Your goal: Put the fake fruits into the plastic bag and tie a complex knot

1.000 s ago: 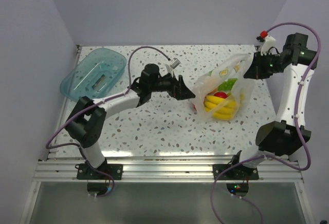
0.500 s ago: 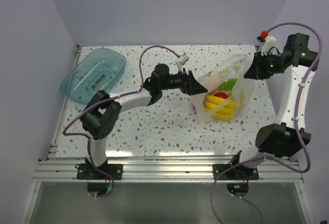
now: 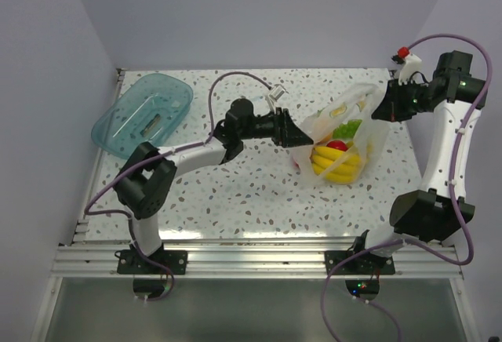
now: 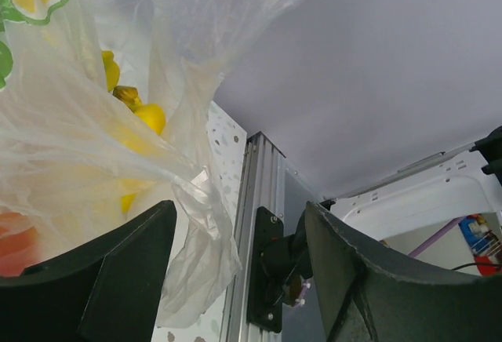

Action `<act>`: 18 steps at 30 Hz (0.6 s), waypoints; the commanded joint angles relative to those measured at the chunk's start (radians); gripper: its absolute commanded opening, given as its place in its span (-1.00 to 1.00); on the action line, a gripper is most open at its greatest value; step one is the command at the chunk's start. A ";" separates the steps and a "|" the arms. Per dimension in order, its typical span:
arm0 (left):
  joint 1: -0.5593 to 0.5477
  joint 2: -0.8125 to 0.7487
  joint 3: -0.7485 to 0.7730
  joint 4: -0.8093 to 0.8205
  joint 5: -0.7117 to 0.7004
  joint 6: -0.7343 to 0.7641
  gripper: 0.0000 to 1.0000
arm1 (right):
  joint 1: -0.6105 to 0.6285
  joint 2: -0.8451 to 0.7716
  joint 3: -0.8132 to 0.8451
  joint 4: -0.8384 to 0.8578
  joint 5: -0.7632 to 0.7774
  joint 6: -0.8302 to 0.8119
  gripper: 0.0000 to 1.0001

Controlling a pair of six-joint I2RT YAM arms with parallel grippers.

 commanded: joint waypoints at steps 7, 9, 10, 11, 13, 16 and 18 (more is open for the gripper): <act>0.004 0.040 0.117 0.076 0.088 0.003 -0.48 | -0.001 -0.067 0.054 -0.182 -0.048 -0.022 -1.00; 0.060 -0.064 0.132 -0.073 0.065 0.063 -0.90 | -0.002 -0.083 0.078 -0.171 -0.051 -0.005 -1.00; 0.111 -0.104 0.134 -0.120 0.065 0.100 -1.00 | -0.004 -0.103 0.087 -0.149 -0.052 0.009 -1.00; 0.140 -0.182 0.142 -0.161 0.058 0.121 -1.00 | -0.005 -0.112 0.095 -0.127 -0.051 0.026 -1.00; 0.230 -0.284 0.175 -0.246 0.056 0.174 -1.00 | -0.007 -0.133 0.127 -0.055 -0.037 0.079 -1.00; 0.336 -0.368 0.234 -0.347 0.041 0.218 -1.00 | -0.013 -0.129 0.221 0.009 -0.017 0.147 -1.00; 0.376 -0.430 0.279 -0.399 0.038 0.243 -1.00 | -0.024 -0.111 0.305 0.026 -0.011 0.176 -1.00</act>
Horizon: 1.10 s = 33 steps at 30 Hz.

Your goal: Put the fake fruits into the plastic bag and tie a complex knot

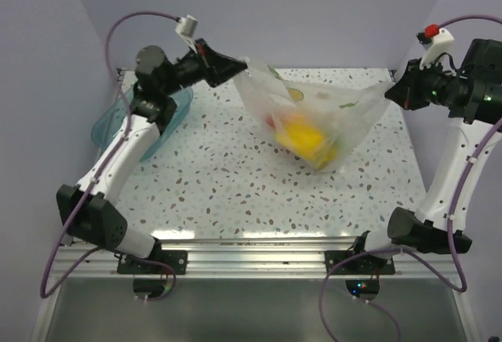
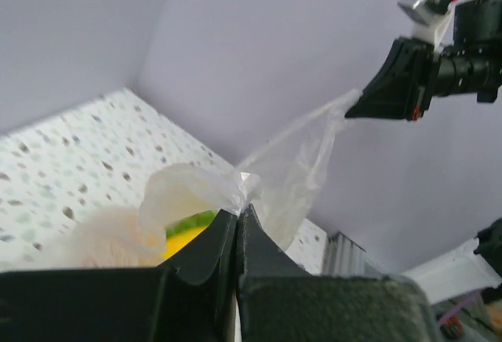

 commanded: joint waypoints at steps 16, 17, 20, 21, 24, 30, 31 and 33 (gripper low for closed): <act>0.112 -0.391 -0.224 -0.441 -0.274 0.223 -1.00 | 0.101 -0.001 -0.261 0.005 -0.086 -0.104 -1.00; 0.112 -0.383 -0.259 -0.449 -0.303 0.224 -1.00 | 0.122 -0.002 -0.314 0.029 -0.063 -0.092 -1.00; 0.117 -0.346 -0.293 -0.424 -0.302 0.231 -1.00 | 0.164 0.008 -0.344 0.118 -0.037 -0.027 -1.00; 0.122 -0.342 -0.298 -0.398 -0.305 0.226 -1.00 | 0.166 0.014 -0.336 0.152 -0.042 -0.007 -1.00; 0.128 -0.322 -0.293 -0.340 -0.280 0.205 -1.00 | 0.167 0.048 -0.275 0.178 -0.063 0.068 -1.00; 0.131 -0.290 -0.235 -0.317 -0.228 0.188 -1.00 | 0.167 -0.010 -0.310 0.232 -0.163 0.212 0.33; 0.131 -0.288 -0.229 -0.317 -0.227 0.188 -1.00 | 0.167 -0.027 -0.333 0.243 -0.174 0.224 0.36; 0.132 -0.288 -0.219 -0.318 -0.225 0.185 -1.00 | 0.167 -0.073 -0.390 0.249 -0.165 0.231 0.39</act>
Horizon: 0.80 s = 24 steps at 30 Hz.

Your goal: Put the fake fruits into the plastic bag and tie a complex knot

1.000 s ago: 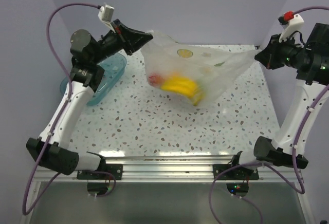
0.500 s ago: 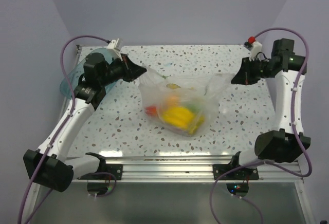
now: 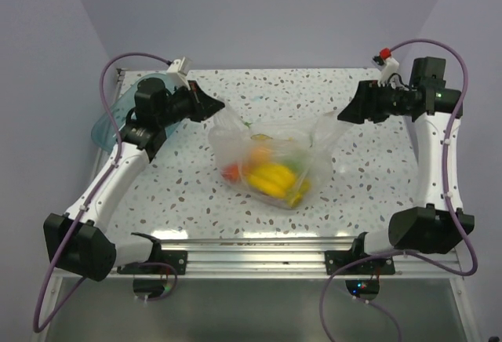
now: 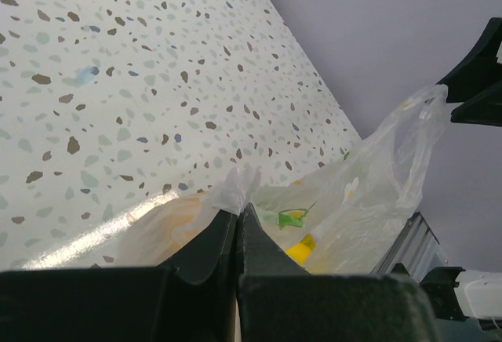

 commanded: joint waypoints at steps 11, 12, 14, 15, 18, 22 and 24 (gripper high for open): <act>0.014 -0.014 0.055 0.059 0.027 -0.019 -1.00 | 0.000 -0.269 -0.341 0.158 0.001 0.104 0.24; 0.014 -0.014 0.052 0.062 0.035 -0.023 -1.00 | 0.000 -0.284 -0.355 0.192 -0.002 0.150 0.21; 0.016 -0.017 0.043 0.067 0.039 -0.030 -1.00 | 0.000 -0.297 -0.400 0.298 -0.005 0.242 0.15; 0.014 -0.020 0.040 0.067 0.042 -0.030 -1.00 | 0.000 -0.301 -0.414 0.334 -0.013 0.265 0.13; 0.014 -0.022 0.030 0.067 0.048 -0.035 -1.00 | 0.000 -0.301 -0.451 0.446 -0.018 0.354 0.08; 0.014 -0.022 0.024 0.064 0.053 -0.029 -1.00 | 0.000 -0.290 -0.432 0.495 -0.048 0.390 -0.54; 0.019 -0.022 0.048 0.039 0.049 -0.007 -1.00 | -0.006 -0.301 -0.405 0.478 -0.064 0.392 -1.00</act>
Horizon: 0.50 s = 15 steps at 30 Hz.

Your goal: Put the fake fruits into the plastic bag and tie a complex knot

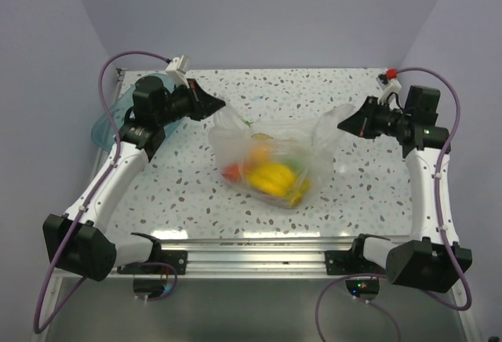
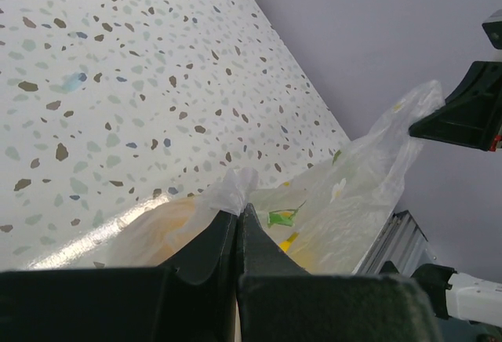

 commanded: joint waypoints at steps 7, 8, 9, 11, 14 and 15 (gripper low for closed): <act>0.116 -0.018 0.276 -0.092 -0.026 0.140 -1.00 | -0.164 -0.118 0.201 0.157 -0.242 0.121 -1.00; 0.132 -0.019 0.306 -0.134 -0.036 0.190 -1.00 | -0.190 -0.106 0.231 0.146 -0.257 0.120 -1.00; 0.133 -0.015 0.385 -0.173 -0.079 0.221 -1.00 | -0.205 -0.095 0.292 0.136 -0.271 0.121 -1.00; 0.133 0.025 0.466 -0.309 -0.101 0.319 -1.00 | -0.225 -0.069 0.354 0.071 -0.248 0.091 -1.00; 0.133 0.041 0.518 -0.429 -0.112 0.413 -1.00 | -0.229 -0.008 0.402 -0.021 -0.233 0.057 -1.00; 0.133 0.036 0.492 -0.444 -0.048 0.433 -1.00 | -0.230 0.009 0.422 -0.042 -0.264 0.049 -1.00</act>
